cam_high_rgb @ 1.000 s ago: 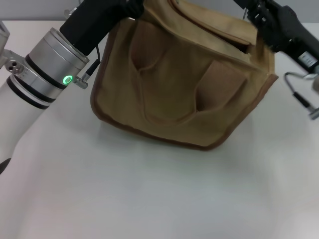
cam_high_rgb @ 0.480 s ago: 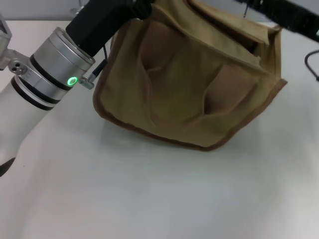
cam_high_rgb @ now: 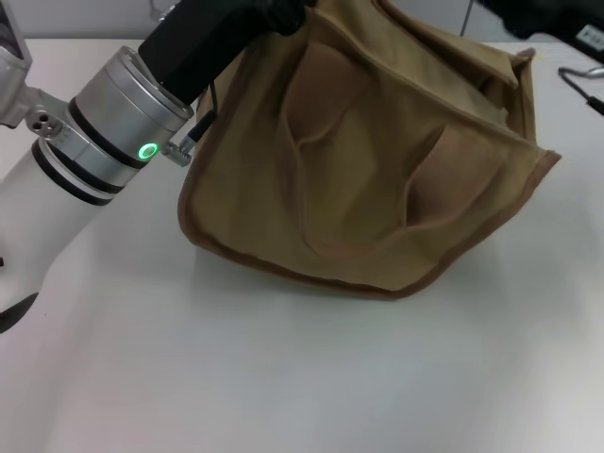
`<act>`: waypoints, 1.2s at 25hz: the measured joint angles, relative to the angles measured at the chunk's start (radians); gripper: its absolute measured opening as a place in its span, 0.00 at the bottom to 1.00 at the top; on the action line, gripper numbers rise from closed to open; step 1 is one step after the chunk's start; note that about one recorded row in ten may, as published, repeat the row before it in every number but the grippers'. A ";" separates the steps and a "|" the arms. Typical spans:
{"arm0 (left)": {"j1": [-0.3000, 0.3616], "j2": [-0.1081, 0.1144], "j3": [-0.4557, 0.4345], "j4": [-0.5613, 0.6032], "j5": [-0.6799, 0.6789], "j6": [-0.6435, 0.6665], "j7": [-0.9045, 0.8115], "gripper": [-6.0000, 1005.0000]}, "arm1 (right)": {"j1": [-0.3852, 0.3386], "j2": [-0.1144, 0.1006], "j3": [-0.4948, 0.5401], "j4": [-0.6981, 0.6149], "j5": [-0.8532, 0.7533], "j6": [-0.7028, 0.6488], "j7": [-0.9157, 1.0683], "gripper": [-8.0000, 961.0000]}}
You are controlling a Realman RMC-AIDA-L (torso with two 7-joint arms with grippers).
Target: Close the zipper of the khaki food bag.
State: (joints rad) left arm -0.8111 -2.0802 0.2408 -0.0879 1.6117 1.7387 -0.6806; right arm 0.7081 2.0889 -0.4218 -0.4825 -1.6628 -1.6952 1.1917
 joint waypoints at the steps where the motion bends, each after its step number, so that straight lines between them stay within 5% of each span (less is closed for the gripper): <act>1: -0.001 0.000 0.000 -0.001 0.000 0.000 0.001 0.03 | 0.000 0.000 -0.001 0.020 0.000 0.014 -0.051 0.46; 9: -0.009 0.000 0.000 -0.003 0.000 -0.001 0.001 0.03 | -0.002 0.001 -0.004 0.140 0.002 0.044 -0.313 0.45; 30: -0.019 0.000 0.000 -0.007 -0.001 -0.009 0.007 0.03 | 0.018 0.003 -0.048 0.226 0.005 0.060 -0.423 0.45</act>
State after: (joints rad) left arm -0.8297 -2.0800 0.2409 -0.0952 1.6109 1.7299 -0.6736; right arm 0.7258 2.0918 -0.4695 -0.2567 -1.6582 -1.6357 0.7685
